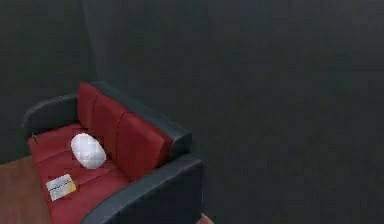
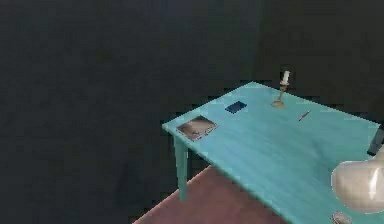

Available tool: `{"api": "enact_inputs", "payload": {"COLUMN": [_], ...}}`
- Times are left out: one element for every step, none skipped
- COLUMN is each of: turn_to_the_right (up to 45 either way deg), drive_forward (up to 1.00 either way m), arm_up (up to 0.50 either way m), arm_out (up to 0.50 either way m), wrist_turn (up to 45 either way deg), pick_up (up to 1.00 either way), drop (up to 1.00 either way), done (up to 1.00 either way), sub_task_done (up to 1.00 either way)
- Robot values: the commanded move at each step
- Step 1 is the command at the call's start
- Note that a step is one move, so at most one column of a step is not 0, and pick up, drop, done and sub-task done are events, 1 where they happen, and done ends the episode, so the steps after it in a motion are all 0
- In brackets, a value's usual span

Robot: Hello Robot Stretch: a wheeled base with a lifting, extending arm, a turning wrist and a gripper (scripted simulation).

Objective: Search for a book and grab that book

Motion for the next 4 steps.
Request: {"api": "enact_inputs", "payload": {"turn_to_the_right": [45.0, 45.0, 45.0, 9.0], "drive_forward": [0.00, 0.00, 0.00, 0.00], "arm_up": [0.00, 0.00, 0.00, 0.00], "arm_out": [0.00, 0.00, 0.00, 0.00], "wrist_turn": [0.0, 0.0, 0.0, 0.0], "pick_up": [0.00, 0.00, 0.00, 0.00], "drop": [0.00, 0.00, 0.00, 0.00], "done": [0.00, 0.00, 0.00, 0.00], "sub_task_done": [0.00, 0.00, 0.00, 0.00]}}
